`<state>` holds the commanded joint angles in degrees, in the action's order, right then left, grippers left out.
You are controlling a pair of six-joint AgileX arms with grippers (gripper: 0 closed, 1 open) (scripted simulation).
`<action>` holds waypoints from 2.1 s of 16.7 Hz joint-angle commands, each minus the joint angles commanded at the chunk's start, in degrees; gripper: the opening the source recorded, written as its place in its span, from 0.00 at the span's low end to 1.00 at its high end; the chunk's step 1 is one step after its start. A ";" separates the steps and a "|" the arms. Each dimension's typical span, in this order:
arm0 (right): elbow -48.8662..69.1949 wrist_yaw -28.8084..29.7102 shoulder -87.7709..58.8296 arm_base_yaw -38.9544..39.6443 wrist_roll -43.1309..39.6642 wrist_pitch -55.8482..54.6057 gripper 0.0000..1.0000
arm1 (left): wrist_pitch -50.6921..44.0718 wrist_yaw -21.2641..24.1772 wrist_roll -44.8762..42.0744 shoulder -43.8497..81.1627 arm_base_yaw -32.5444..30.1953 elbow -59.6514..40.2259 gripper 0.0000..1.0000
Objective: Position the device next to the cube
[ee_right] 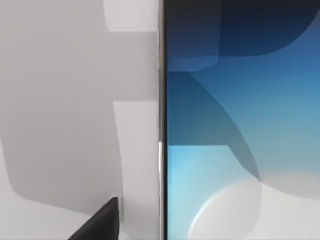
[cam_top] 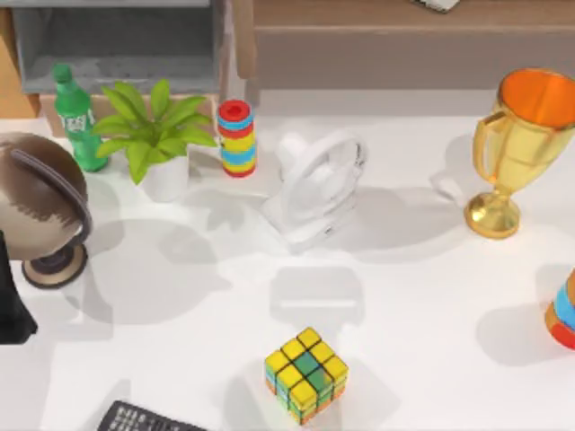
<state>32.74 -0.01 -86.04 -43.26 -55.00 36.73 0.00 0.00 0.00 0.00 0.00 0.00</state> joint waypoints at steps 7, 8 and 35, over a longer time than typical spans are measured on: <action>0.00 0.00 0.00 0.00 0.00 0.00 0.62 | 0.00 0.00 0.00 0.00 0.00 0.00 1.00; 0.00 0.00 0.00 0.00 0.00 0.00 0.55 | 0.00 0.00 0.00 0.00 0.00 0.00 1.00; 3.97 -0.35 5.03 0.07 0.80 8.99 0.00 | 0.00 0.00 0.00 0.00 0.00 0.00 1.00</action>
<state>36.71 -0.36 -81.01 -43.18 -54.20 45.73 0.00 0.00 0.00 0.00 0.00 0.00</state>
